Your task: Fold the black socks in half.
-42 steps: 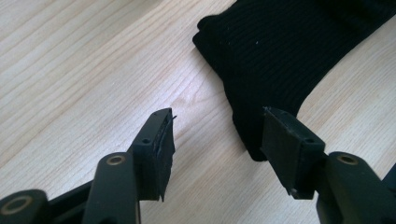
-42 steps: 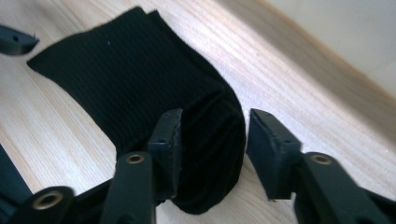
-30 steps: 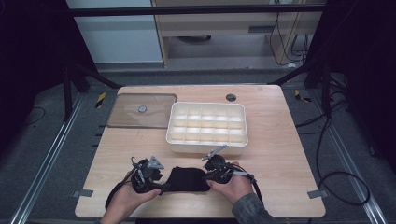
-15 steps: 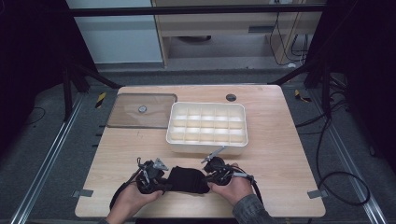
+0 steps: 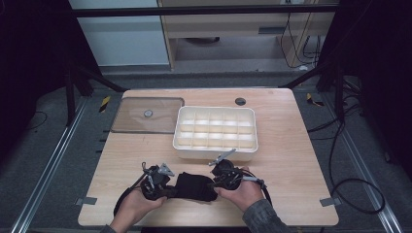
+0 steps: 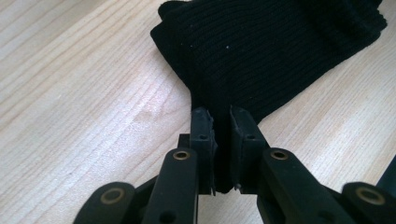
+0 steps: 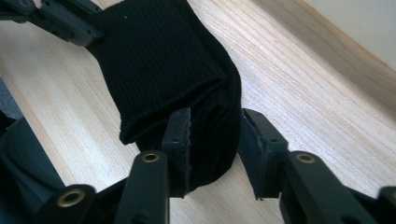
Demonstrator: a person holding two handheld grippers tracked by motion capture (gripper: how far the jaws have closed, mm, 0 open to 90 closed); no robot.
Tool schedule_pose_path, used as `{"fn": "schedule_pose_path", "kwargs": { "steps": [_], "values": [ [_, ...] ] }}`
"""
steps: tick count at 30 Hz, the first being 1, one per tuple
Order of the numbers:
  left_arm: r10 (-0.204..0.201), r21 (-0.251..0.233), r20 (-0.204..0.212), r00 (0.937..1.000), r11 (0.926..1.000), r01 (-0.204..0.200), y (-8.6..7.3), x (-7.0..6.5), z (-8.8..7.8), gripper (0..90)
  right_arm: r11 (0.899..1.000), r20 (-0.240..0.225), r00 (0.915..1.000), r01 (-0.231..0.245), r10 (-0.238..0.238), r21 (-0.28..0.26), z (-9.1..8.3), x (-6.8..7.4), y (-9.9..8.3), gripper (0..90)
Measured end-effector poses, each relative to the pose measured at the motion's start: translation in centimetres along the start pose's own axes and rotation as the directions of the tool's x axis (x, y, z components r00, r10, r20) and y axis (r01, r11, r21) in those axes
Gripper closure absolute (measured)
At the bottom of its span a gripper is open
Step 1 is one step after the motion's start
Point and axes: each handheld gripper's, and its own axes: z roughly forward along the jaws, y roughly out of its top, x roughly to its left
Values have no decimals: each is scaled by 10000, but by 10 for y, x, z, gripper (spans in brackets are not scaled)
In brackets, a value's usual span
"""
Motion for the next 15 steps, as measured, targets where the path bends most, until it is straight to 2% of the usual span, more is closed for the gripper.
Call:
{"fn": "schedule_pose_path", "kwargs": {
  "steps": [3, 8, 15],
  "values": [
    [48, 23, 17, 10000, 10000, -48, 0, 0, 0, 808, 10000, 13, 10000, -51, 51, 71, 4, -1, 0, 641],
    [67, -22, -48, 10000, 10000, -67, 0, 2, -2, 816, 9998, -223, 9997, 61, -57, 182, 9, -1, -3, 799],
    [213, -108, -83, 9997, 9997, -214, 3, 4, -11, 822, 9999, -373, 9993, 50, -47, 91, 9, 1, -3, 825]
  ]
}}
